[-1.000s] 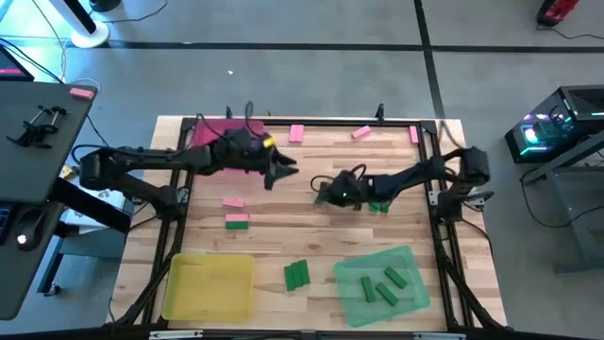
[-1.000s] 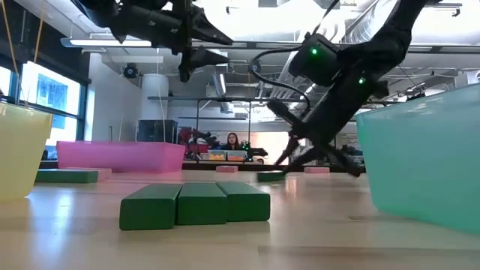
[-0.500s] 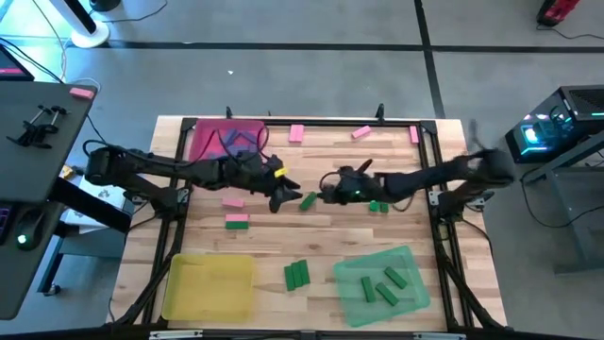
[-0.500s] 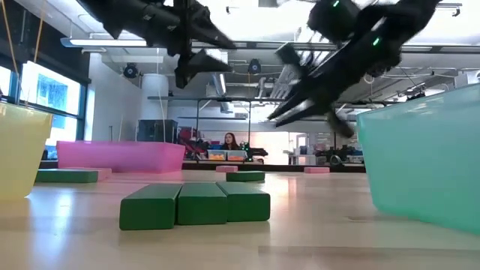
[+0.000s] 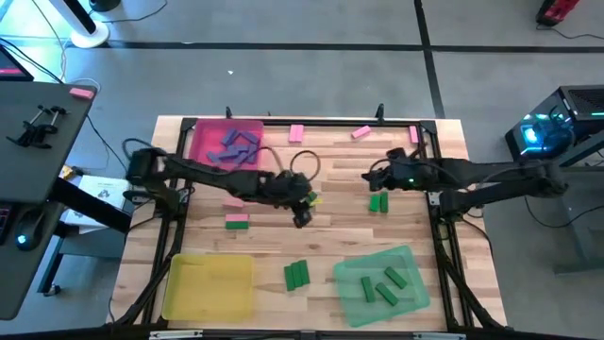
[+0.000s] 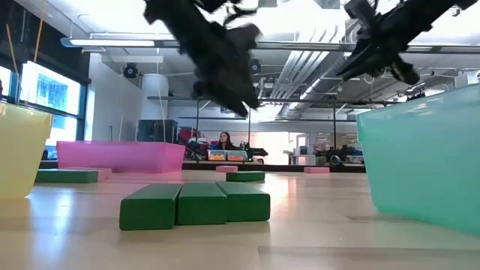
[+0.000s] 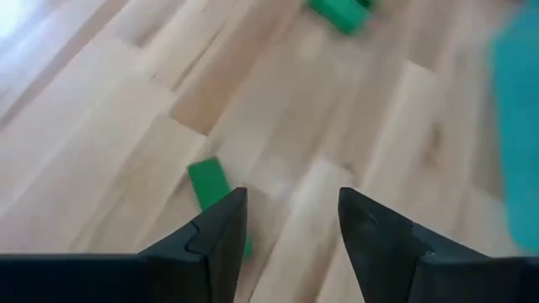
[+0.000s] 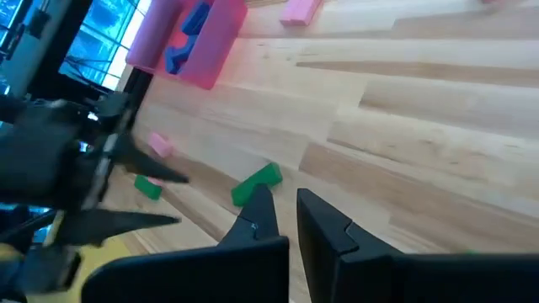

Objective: Sort blocks
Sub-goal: Put the green block into the light green bin

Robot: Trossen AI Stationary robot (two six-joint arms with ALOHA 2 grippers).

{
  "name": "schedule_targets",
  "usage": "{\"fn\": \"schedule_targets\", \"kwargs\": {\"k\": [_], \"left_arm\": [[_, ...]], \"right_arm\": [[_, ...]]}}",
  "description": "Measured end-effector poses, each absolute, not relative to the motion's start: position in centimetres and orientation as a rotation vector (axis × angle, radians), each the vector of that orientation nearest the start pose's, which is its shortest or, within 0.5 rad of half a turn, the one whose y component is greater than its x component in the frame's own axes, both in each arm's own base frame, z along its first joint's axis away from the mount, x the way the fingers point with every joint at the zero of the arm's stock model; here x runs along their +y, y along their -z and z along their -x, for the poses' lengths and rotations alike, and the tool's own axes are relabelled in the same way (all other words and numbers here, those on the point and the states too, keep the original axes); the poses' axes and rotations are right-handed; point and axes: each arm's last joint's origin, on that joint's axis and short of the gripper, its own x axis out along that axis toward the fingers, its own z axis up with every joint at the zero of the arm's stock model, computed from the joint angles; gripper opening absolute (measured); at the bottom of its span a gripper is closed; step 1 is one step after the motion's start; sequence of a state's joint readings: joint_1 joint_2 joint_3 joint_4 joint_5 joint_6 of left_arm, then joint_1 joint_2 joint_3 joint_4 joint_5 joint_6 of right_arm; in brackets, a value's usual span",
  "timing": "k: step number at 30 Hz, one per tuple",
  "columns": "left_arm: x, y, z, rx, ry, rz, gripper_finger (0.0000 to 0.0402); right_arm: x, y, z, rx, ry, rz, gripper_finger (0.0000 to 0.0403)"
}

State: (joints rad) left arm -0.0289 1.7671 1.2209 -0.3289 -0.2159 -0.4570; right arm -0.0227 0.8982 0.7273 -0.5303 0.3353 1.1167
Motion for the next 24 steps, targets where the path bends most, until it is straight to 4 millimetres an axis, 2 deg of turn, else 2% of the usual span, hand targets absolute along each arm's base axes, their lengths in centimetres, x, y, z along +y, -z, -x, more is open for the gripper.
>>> {"fn": "schedule_targets", "kwargs": {"k": [5,9,14,18,24], "left_arm": [[1.5,-20.1,-40.0,0.897,-0.441,0.397,0.0201],[2.7,-18.3,-40.9,1.003,-0.446,0.426,0.0219],[3.2,-16.3,-41.2,1.063,-0.446,0.445,0.0227],[3.6,-15.8,-41.2,1.062,-0.505,0.446,0.0228],[4.4,-14.6,-41.3,1.103,-0.492,0.487,0.0228]], "right_arm": [[-1.1,-26.9,-17.0,0.429,0.694,-0.931,0.0],[-1.1,-26.7,-16.9,0.451,0.706,-0.923,0.0],[-1.1,-26.6,-17.0,0.459,0.709,-0.913,0.0],[-1.1,-26.6,-17.1,0.462,0.709,-0.91,0.0],[-1.1,-26.5,-17.1,0.465,0.708,-0.902,0.0]]}}
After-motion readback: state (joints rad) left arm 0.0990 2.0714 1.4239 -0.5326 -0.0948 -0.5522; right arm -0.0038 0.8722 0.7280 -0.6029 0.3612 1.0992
